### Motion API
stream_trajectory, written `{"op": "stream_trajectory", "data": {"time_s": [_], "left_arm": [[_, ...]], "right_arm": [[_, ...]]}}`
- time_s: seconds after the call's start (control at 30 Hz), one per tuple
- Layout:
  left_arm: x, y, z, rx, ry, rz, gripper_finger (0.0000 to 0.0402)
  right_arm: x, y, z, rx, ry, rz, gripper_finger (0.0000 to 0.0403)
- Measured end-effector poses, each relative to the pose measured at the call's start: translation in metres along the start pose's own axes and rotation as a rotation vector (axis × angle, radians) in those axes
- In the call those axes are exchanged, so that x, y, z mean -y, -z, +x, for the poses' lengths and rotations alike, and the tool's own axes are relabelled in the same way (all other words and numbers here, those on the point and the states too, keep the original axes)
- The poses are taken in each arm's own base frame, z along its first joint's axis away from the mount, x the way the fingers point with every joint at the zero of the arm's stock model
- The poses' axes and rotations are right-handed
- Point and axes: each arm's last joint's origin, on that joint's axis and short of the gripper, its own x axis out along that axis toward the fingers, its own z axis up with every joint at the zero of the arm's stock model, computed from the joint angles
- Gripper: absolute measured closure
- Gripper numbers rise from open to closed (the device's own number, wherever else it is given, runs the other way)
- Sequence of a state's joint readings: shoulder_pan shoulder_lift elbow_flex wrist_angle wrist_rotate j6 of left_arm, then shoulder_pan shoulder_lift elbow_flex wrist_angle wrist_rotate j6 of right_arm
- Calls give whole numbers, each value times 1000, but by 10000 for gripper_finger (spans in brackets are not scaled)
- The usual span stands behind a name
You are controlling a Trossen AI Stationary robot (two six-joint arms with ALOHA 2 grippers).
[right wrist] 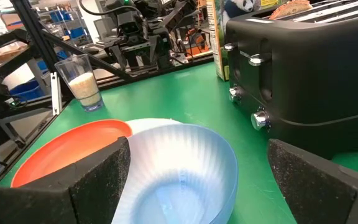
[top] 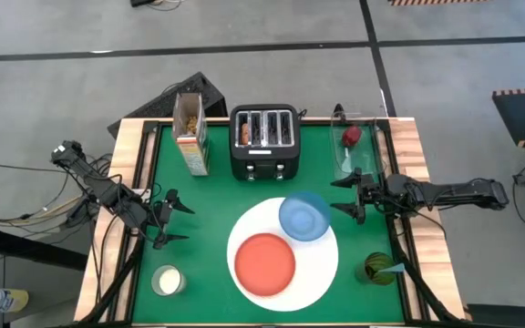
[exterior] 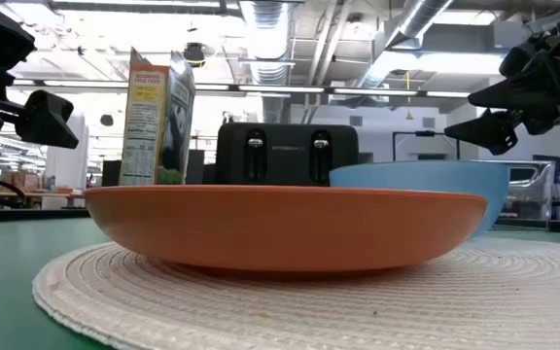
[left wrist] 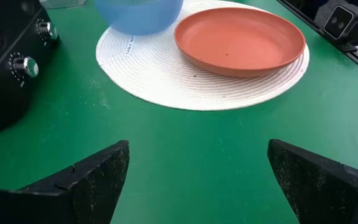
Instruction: Arrange a breakfast setting
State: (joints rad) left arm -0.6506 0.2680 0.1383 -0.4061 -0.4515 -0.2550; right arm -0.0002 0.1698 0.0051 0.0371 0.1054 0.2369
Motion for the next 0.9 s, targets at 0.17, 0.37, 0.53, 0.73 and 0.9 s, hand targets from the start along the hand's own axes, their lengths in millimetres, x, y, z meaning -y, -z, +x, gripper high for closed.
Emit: {"op": "stream_trajectory", "data": {"time_s": [0.17,0.37,0.53,0.73,0.9], "left_arm": [[0,0,0,0,0,-7,33],[0,0,0,6,-9,-33,33],[0,-1,0,6,-3,-121,33],[0,0,0,6,-8,-146,33],[0,0,0,7,-8,-161,33]], "right_arm": [[0,0,0,0,0,0,7],[0,0,0,-1,0,0,7],[0,0,0,0,0,0,7],[0,0,0,-1,0,0,7],[0,0,0,-1,0,0,7]]}}
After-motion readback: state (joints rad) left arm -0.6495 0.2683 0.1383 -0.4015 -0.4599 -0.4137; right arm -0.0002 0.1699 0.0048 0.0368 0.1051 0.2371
